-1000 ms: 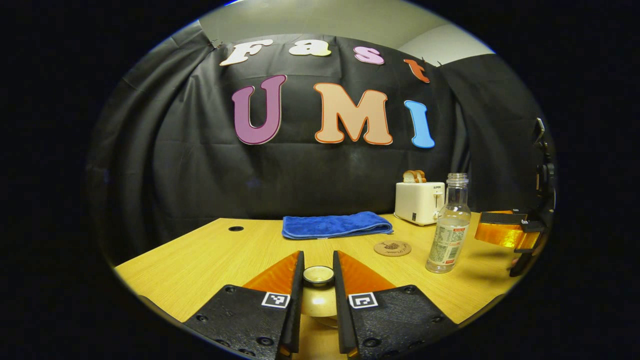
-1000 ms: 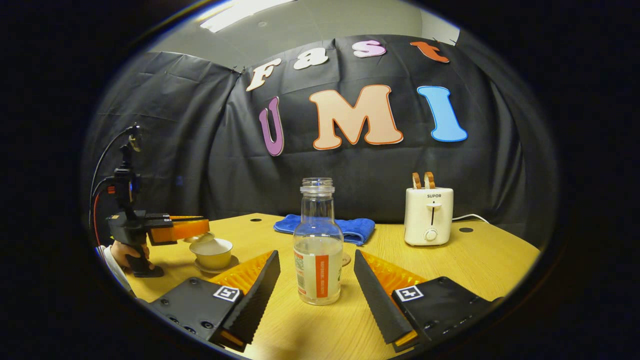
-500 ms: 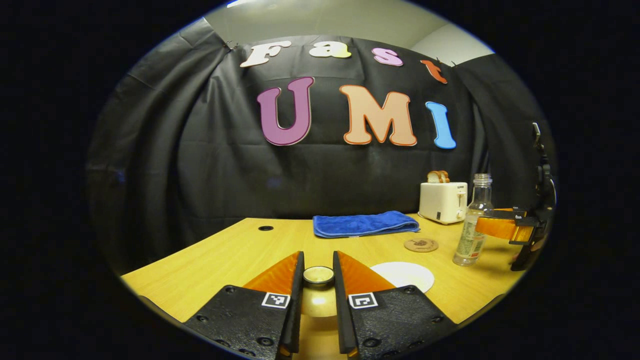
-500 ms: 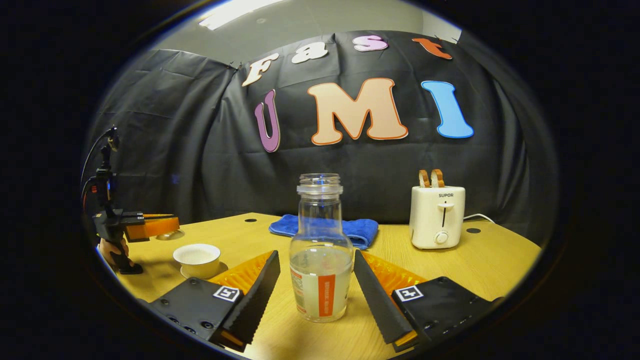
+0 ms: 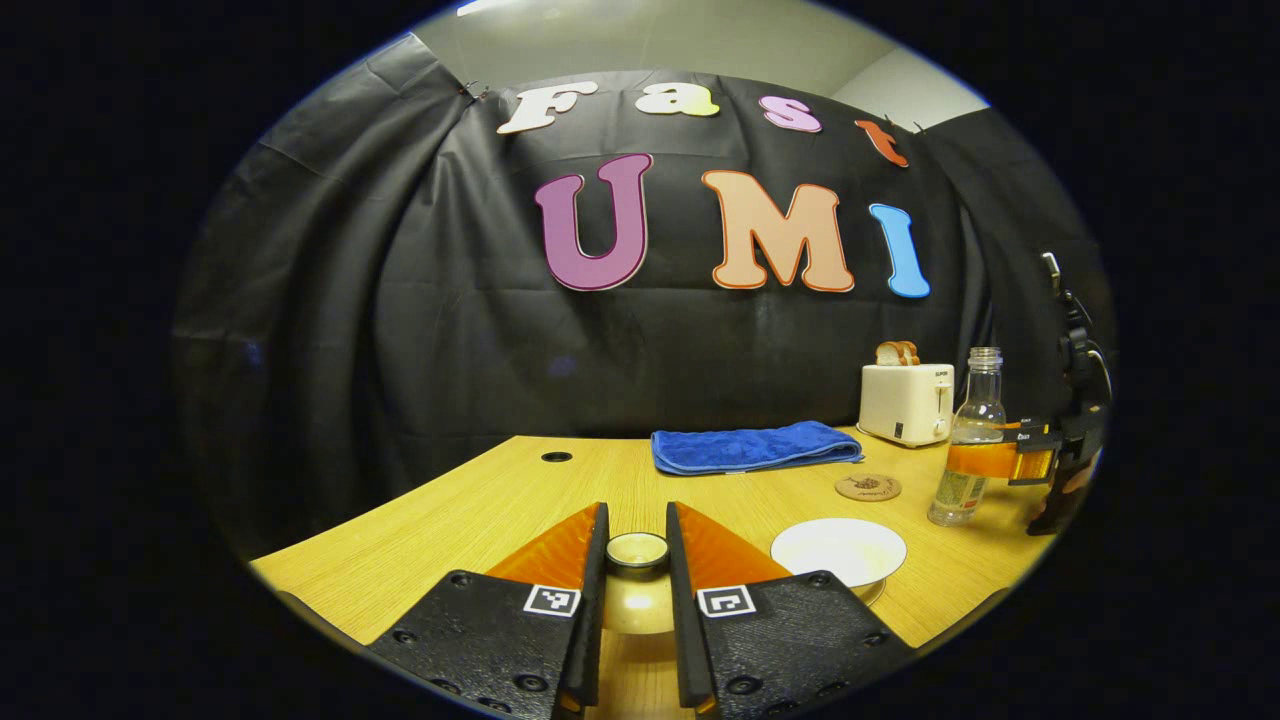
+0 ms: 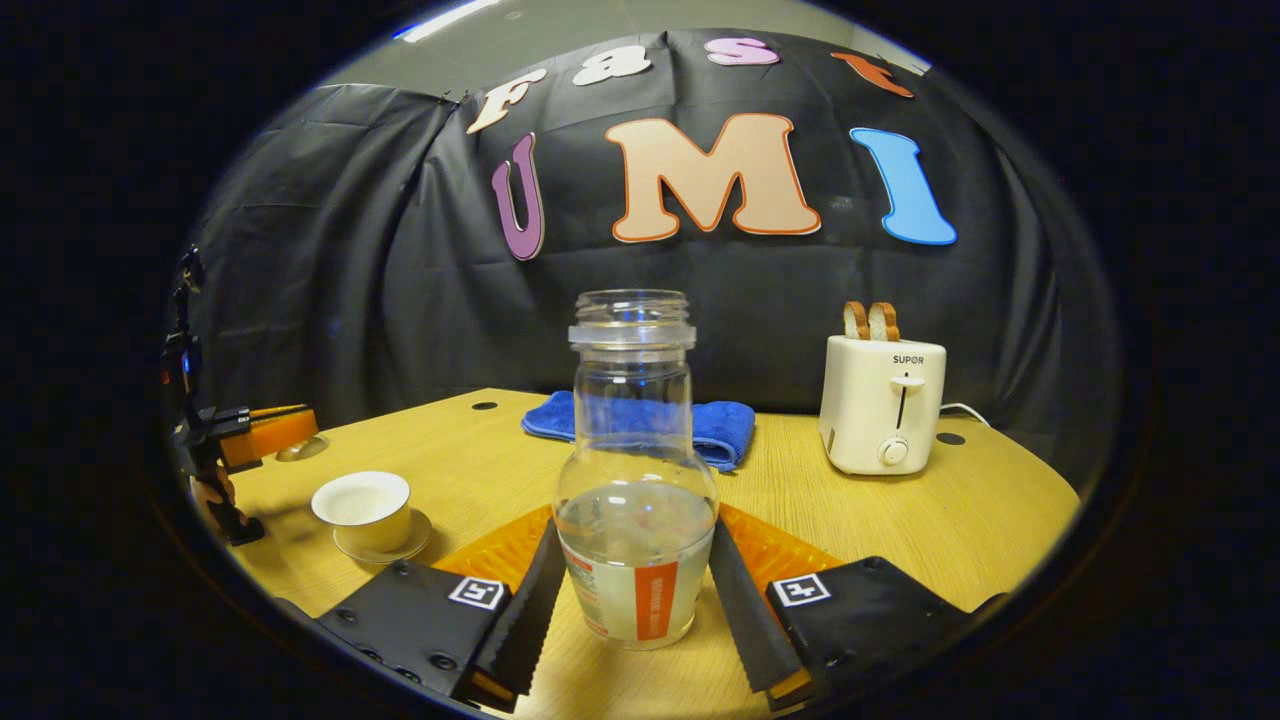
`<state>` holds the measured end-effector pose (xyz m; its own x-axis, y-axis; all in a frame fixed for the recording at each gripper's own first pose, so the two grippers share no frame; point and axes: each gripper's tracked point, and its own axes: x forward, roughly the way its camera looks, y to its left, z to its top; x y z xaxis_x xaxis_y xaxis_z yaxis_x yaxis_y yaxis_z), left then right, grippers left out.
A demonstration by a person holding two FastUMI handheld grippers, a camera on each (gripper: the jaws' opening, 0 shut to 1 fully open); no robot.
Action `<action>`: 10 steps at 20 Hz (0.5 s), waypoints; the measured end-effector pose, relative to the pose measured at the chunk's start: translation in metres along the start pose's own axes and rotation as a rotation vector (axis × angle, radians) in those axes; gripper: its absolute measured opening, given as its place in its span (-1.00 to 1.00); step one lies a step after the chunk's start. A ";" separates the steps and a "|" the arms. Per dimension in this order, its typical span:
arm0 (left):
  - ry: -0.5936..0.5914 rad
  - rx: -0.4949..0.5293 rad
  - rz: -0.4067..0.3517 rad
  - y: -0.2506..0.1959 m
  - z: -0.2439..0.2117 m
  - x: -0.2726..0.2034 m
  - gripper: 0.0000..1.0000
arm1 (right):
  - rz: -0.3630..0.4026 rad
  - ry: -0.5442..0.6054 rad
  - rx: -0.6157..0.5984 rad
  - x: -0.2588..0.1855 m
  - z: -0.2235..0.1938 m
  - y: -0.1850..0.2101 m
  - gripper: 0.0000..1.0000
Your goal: Open the teacup lid with one hand, grasp the water bottle and pour water into the teacup with the other hand; after pouring, place the water bottle on the coaster and then close the teacup lid.
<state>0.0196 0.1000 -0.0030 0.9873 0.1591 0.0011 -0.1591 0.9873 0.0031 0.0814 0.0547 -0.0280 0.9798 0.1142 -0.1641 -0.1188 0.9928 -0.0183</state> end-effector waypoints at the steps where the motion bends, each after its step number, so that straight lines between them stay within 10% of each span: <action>1: 0.001 0.000 0.000 0.000 0.000 0.001 -0.44 | -0.003 -0.002 -0.006 0.000 0.000 0.000 0.62; 10: -0.001 -0.001 0.000 0.000 0.000 0.001 -0.44 | -0.147 0.006 -0.293 -0.007 0.008 -0.013 0.62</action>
<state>0.0205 0.1000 -0.0032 0.9873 0.1589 0.0020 -0.1589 0.9873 0.0020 0.0773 0.0417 -0.0183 0.9890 -0.0302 -0.1449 -0.0188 0.9454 -0.3253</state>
